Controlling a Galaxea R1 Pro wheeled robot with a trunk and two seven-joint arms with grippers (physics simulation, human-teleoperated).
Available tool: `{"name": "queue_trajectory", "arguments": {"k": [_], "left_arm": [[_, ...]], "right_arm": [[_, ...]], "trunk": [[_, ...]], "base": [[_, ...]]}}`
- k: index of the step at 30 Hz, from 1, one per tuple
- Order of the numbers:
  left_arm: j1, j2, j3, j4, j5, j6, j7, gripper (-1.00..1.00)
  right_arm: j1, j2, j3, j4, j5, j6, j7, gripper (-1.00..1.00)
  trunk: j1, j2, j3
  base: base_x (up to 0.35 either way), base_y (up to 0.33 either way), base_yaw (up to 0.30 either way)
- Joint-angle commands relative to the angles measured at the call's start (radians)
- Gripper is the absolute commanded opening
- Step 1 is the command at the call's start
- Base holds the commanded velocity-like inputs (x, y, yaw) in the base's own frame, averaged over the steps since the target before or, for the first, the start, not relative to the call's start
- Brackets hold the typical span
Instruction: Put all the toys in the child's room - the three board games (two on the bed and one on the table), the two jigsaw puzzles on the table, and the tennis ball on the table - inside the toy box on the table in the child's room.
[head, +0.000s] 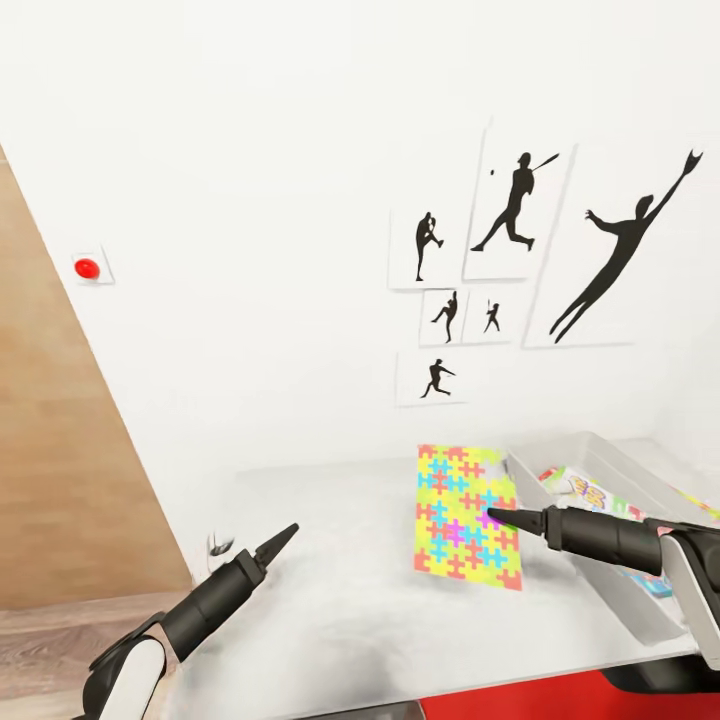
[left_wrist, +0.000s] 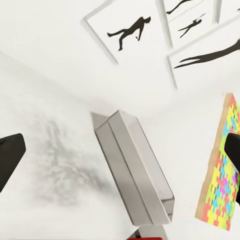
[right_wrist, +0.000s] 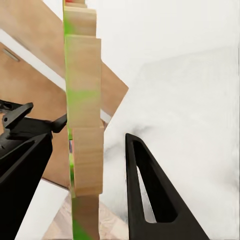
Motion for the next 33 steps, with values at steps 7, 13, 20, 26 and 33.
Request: {"name": "queue_trajectory", "arguments": {"k": [7, 13, 20, 26, 33], "left_arm": [[0.000, -0.001, 0.002, 0.000, 0.004, 0.006, -0.005, 1.00], [0.000, -0.001, 0.002, 0.000, 0.004, 0.006, -0.005, 1.00], [0.001, -0.001, 0.002, 0.000, 0.004, 0.005, -0.006, 1.00], [0.001, -0.001, 0.002, 0.000, 0.004, 0.004, -0.005, 1.00], [0.001, -0.001, 0.002, 0.000, 0.002, 0.004, -0.004, 1.00]], "right_arm": [[0.019, -0.018, -0.013, -0.044, 0.000, 0.001, 0.036, -1.00], [0.035, -0.046, -0.066, -0.057, 0.001, -0.006, 0.143, -1.00], [0.040, -0.056, -0.105, -0.061, 0.003, -0.008, 0.198, -1.00], [0.042, -0.058, -0.117, -0.062, 0.005, -0.010, 0.216, -1.00], [0.042, -0.056, -0.123, -0.062, 0.007, -0.011, 0.222, -1.00]], "trunk": [[0.001, -0.002, -0.002], [0.001, -0.002, -0.002], [0.001, -0.002, -0.002], [0.001, -0.002, -0.002], [0.001, -0.002, -0.002]], "base": [[0.000, -0.234, 0.000], [0.000, -0.079, 0.000], [0.000, -0.027, 0.000], [0.000, -0.025, 0.000], [0.000, -0.166, 0.000]]}}
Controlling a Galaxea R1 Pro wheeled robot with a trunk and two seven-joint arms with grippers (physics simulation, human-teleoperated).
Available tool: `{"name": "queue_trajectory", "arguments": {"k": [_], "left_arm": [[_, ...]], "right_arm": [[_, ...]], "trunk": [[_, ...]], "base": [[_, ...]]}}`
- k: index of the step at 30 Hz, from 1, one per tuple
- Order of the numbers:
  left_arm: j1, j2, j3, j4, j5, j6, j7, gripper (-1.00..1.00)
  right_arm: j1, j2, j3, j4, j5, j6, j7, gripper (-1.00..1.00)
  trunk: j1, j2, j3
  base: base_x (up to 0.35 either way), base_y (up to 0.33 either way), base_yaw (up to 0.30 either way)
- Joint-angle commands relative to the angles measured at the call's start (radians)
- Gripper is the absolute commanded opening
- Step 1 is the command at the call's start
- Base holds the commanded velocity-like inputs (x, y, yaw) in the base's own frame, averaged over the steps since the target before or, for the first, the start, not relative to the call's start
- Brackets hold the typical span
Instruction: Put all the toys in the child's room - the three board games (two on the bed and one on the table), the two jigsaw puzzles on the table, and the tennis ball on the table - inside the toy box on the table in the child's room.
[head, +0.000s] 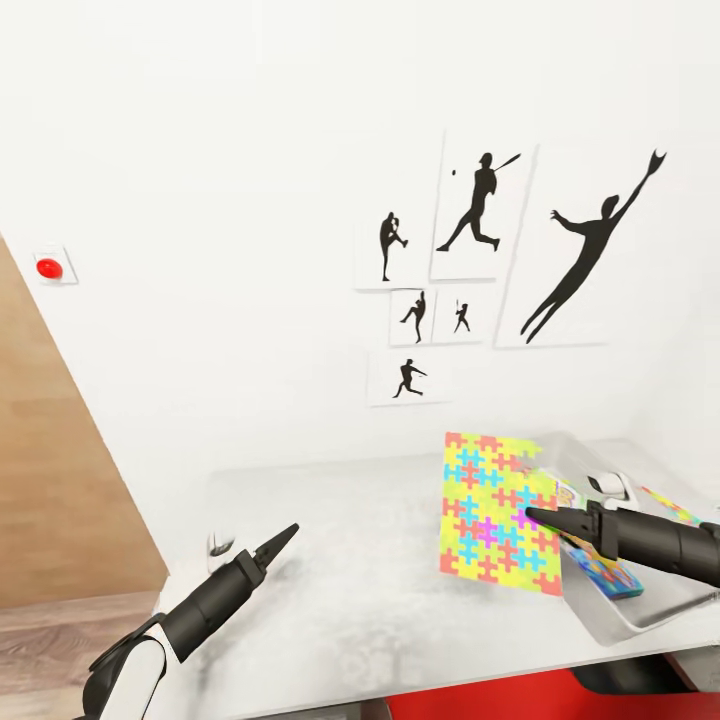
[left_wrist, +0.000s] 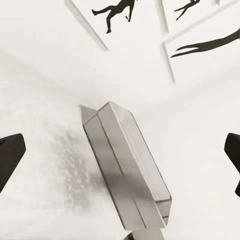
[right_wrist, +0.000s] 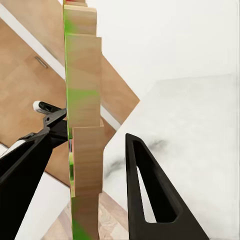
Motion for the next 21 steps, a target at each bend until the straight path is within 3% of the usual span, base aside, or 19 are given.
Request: {"name": "queue_trajectory", "arguments": {"k": [1, 5, 21], "left_arm": [[-0.001, -0.001, 0.002, 0.000, 0.004, 0.008, -0.001, 1.00], [-0.001, -0.001, 0.003, 0.000, 0.004, 0.008, -0.001, 1.00], [0.001, -0.001, 0.002, 0.001, 0.005, -0.029, -0.003, 1.00]], "right_arm": [[-0.001, 0.000, -0.001, 0.001, -0.003, 0.009, 0.005, -1.00], [-0.001, 0.001, -0.001, 0.001, -0.003, 0.008, 0.005, -1.00], [-0.001, 0.007, -0.001, 0.001, -0.003, 0.009, 0.006, -1.00]], "trunk": [[0.001, -0.002, -0.002], [0.001, -0.002, -0.002], [0.001, -0.002, -0.002]], "base": [[0.000, -0.251, 0.000], [0.000, -0.218, 0.000], [0.000, -0.031, 0.000]]}}
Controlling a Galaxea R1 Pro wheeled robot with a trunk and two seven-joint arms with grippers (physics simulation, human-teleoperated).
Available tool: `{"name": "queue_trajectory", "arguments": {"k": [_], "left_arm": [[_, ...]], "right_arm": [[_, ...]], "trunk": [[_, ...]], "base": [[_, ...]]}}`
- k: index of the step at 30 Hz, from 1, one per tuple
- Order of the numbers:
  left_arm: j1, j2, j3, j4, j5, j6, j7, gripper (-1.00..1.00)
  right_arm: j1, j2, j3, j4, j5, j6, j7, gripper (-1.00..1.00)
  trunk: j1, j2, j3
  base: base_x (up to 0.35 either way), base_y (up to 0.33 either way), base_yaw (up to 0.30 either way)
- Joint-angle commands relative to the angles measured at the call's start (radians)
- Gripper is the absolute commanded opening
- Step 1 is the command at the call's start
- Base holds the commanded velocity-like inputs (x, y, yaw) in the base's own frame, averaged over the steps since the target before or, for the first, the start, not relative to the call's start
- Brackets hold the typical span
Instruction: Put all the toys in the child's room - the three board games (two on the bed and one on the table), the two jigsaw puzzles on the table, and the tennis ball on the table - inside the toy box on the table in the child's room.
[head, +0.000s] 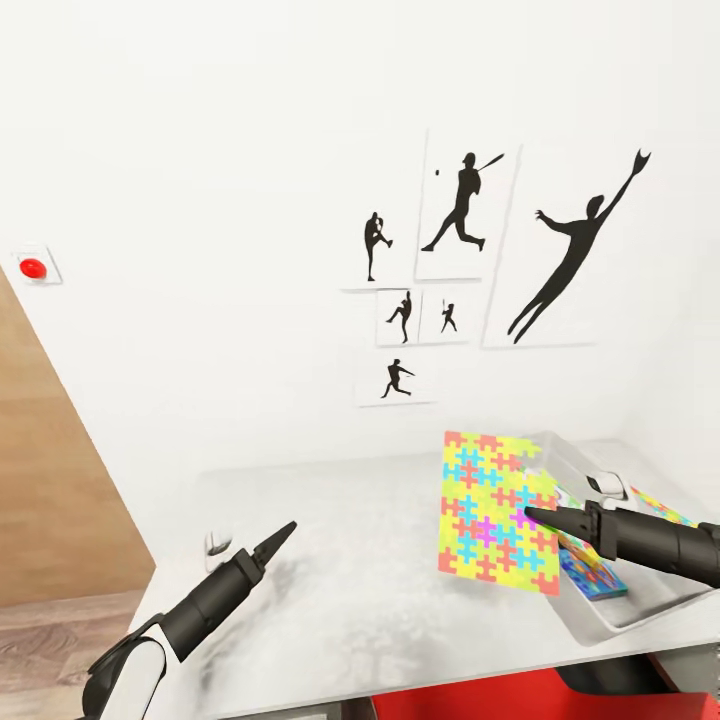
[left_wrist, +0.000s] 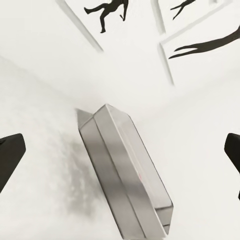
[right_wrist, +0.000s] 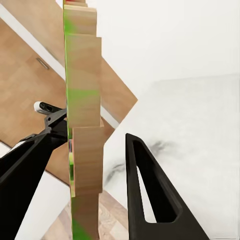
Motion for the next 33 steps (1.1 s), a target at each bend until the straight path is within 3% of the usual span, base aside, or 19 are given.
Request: {"name": "queue_trajectory", "arguments": {"k": [1, 21, 33], "left_arm": [[-0.001, -0.001, 0.002, 0.000, 0.005, 0.006, -0.001, 1.00], [0.000, -0.001, 0.002, -0.001, 0.005, 0.000, -0.002, 1.00], [0.000, -0.001, 0.002, 0.002, 0.005, -0.001, -0.001, 1.00]], "right_arm": [[-0.001, 0.000, 0.000, 0.000, -0.003, 0.009, 0.004, -1.00], [-0.001, 0.000, -0.001, 0.000, -0.003, 0.008, 0.004, -1.00], [-0.001, 0.001, -0.001, 0.001, -0.002, 0.008, 0.004, -1.00]], "trunk": [[0.001, -0.002, -0.002], [0.001, -0.002, -0.002], [0.001, -0.002, -0.002]], "base": [[0.000, -0.171, 0.000], [0.000, -0.248, 0.000], [0.000, -0.087, 0.000]]}}
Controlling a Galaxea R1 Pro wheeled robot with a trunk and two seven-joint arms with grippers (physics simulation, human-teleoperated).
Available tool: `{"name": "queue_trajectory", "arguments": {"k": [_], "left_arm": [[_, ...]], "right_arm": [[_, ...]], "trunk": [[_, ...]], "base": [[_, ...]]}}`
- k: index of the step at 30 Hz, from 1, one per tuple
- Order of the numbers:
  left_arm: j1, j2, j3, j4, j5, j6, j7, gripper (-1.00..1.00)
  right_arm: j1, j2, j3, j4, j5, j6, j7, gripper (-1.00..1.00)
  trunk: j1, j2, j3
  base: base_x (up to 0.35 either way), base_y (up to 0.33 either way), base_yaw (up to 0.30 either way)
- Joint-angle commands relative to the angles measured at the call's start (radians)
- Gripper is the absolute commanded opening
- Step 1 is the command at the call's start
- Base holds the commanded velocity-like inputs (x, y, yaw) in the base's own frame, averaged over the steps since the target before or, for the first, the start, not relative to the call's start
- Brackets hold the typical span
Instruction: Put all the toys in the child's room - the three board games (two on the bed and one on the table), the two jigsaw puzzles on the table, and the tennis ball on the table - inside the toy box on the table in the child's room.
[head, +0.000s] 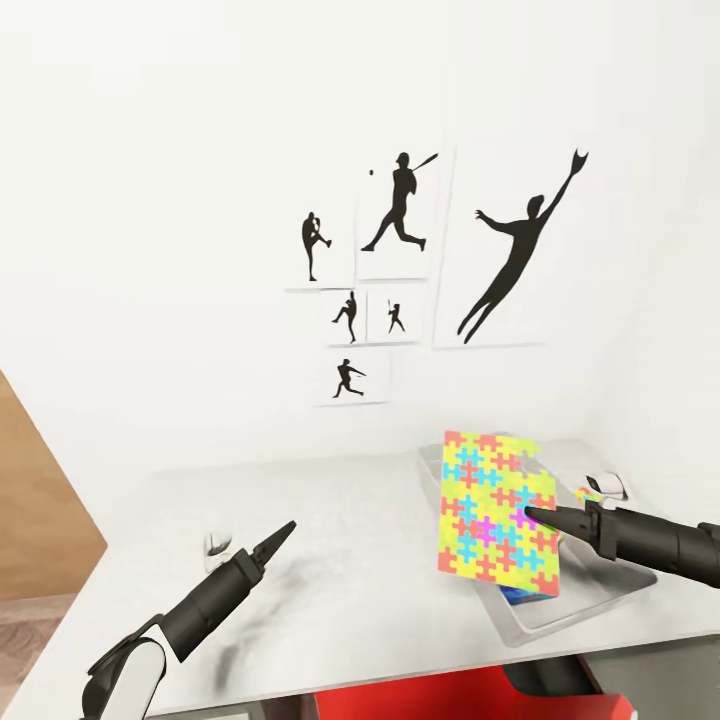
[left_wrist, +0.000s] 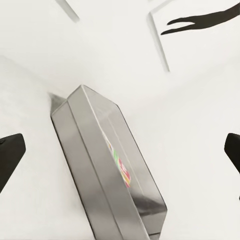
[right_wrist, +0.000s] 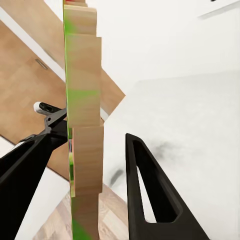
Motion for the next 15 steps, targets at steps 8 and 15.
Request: {"name": "queue_trajectory", "arguments": {"k": [8, 15], "left_arm": [[-0.001, -0.001, 0.002, 0.000, 0.005, 0.008, -0.001, 1.00], [-0.001, -0.001, 0.003, 0.004, 0.009, 0.008, -0.001, 1.00]], "right_arm": [[-0.001, 0.001, -0.001, 0.001, -0.003, 0.009, 0.003, -1.00], [-0.001, 0.003, -0.002, 0.001, -0.004, 0.009, -0.020, -1.00]], "trunk": [[0.001, -0.002, -0.002], [0.001, -0.002, -0.002]], "base": [[0.002, -0.060, 0.000], [0.013, -0.093, 0.000]]}}
